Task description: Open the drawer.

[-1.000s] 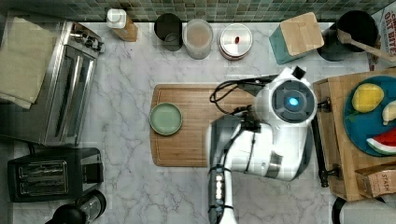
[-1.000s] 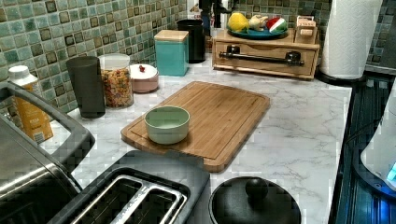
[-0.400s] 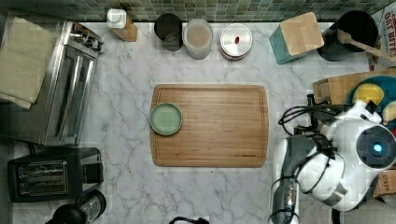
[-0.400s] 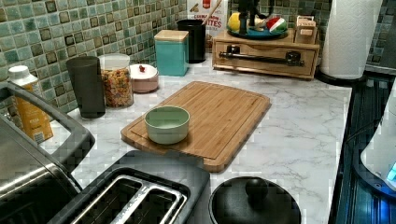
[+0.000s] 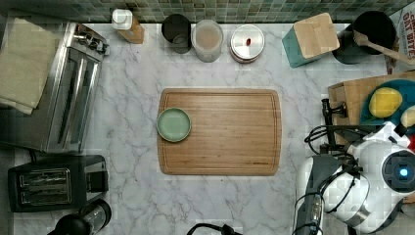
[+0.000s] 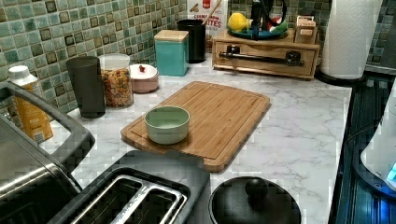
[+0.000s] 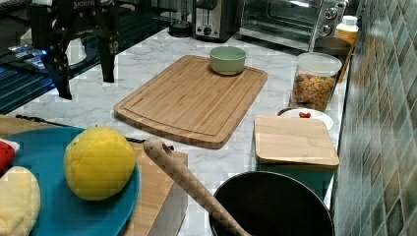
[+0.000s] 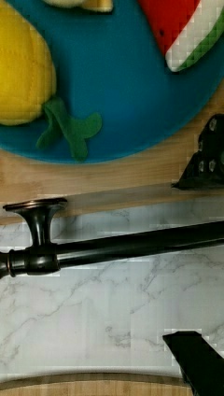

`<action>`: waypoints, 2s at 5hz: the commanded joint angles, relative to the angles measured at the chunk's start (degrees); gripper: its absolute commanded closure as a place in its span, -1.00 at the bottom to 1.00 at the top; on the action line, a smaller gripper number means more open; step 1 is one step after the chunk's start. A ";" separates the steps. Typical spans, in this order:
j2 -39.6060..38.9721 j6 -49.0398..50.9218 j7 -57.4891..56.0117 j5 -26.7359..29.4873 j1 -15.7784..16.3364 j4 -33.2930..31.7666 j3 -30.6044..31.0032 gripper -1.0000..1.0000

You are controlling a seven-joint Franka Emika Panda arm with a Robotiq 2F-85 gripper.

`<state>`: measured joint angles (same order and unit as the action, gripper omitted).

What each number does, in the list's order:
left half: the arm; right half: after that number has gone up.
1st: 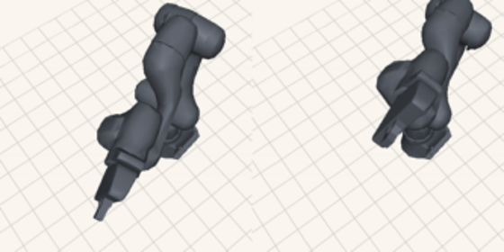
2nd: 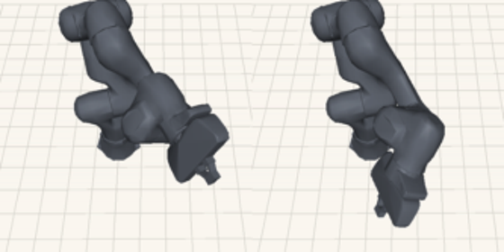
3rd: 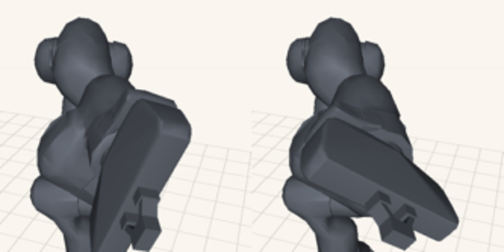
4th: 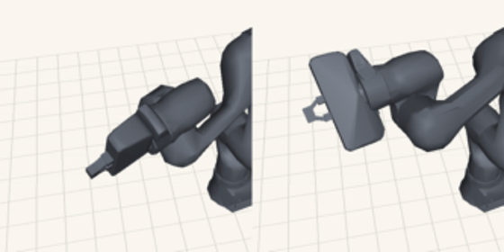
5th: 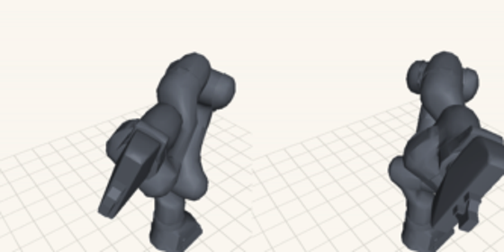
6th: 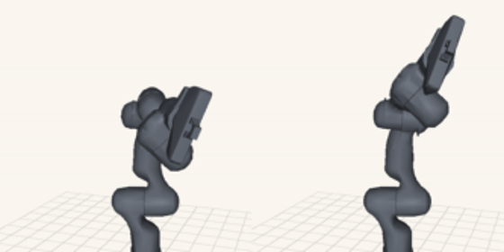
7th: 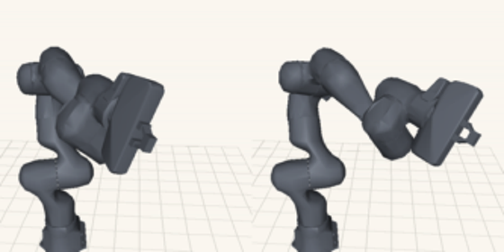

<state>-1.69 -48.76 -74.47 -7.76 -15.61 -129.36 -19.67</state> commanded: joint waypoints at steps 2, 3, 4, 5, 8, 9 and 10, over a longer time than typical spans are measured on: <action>-5.18 -7.34 1.46 -12.03 -1.32 -0.02 4.92 -1.00; -6.28 -7.54 7.69 -15.86 -2.35 0.89 4.57 -1.00; -5.49 -7.11 10.87 -18.21 -2.34 0.63 3.50 -1.00; -4.39 -9.28 11.26 -17.42 -2.44 -1.22 2.70 -1.00; -10.95 -7.60 3.33 -7.52 -4.10 1.05 6.24 -1.00; -14.02 -10.59 3.07 -8.94 -4.05 2.76 5.23 -1.00; -14.85 -12.52 -0.39 -9.27 -4.94 2.60 5.36 -1.00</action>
<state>-13.53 -61.21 -69.16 -15.89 -18.48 -131.60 -13.88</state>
